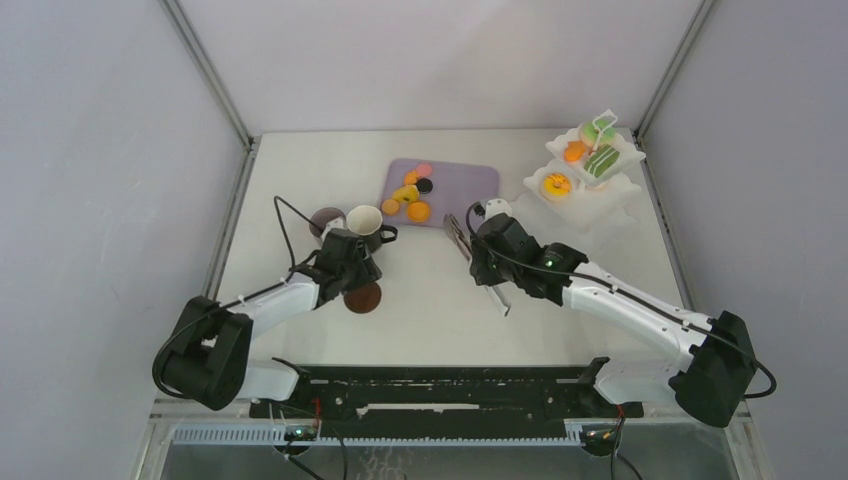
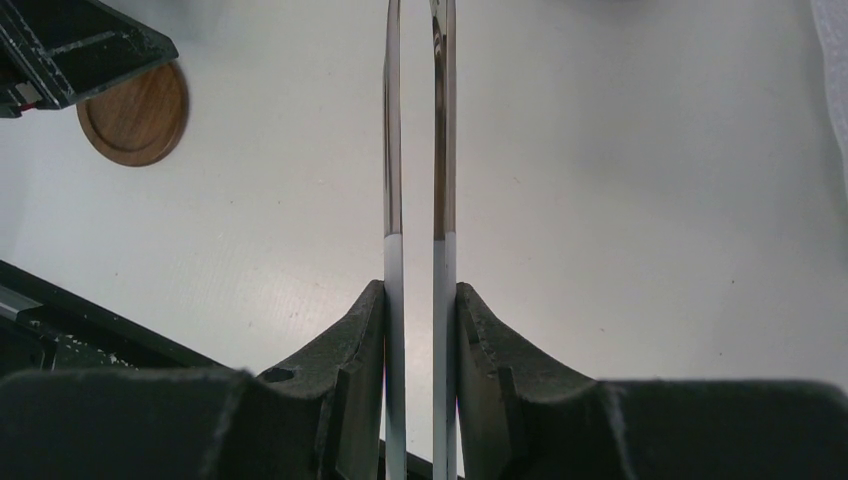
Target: Serve the afternoon tea
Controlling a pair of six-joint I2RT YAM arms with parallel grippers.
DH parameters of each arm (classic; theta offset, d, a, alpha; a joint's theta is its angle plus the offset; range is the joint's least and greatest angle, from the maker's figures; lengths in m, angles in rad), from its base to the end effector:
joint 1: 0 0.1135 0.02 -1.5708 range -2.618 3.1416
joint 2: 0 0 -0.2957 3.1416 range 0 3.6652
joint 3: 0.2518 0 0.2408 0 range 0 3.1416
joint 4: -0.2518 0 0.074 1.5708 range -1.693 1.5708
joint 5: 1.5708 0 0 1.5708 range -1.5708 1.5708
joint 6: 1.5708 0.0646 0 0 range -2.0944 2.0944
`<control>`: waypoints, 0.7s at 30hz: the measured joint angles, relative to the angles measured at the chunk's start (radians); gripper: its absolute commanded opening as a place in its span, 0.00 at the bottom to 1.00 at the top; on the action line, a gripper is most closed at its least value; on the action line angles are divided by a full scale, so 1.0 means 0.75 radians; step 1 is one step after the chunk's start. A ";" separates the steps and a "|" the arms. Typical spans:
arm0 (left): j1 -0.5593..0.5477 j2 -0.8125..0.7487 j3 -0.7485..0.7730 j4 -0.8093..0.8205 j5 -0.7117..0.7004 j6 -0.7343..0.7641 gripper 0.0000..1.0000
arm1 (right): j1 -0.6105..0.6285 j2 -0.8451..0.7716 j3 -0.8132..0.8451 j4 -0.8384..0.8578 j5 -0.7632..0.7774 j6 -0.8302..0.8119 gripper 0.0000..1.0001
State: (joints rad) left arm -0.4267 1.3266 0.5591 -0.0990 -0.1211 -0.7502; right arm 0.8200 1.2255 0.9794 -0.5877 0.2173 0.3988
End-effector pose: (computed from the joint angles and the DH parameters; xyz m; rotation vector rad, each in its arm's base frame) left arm 0.2285 -0.0953 0.1764 -0.4512 2.4240 -0.3785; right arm 0.1827 0.1754 0.2916 -0.4029 2.3685 0.3158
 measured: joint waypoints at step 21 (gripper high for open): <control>0.035 -0.099 0.076 -0.153 0.035 0.126 0.63 | -0.055 0.281 0.197 0.050 -0.188 -0.047 0.40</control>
State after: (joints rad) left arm -0.4004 1.2526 0.6163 -0.2138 -0.0952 -0.6556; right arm 0.7784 1.4361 1.1275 -0.5499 0.0765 0.3637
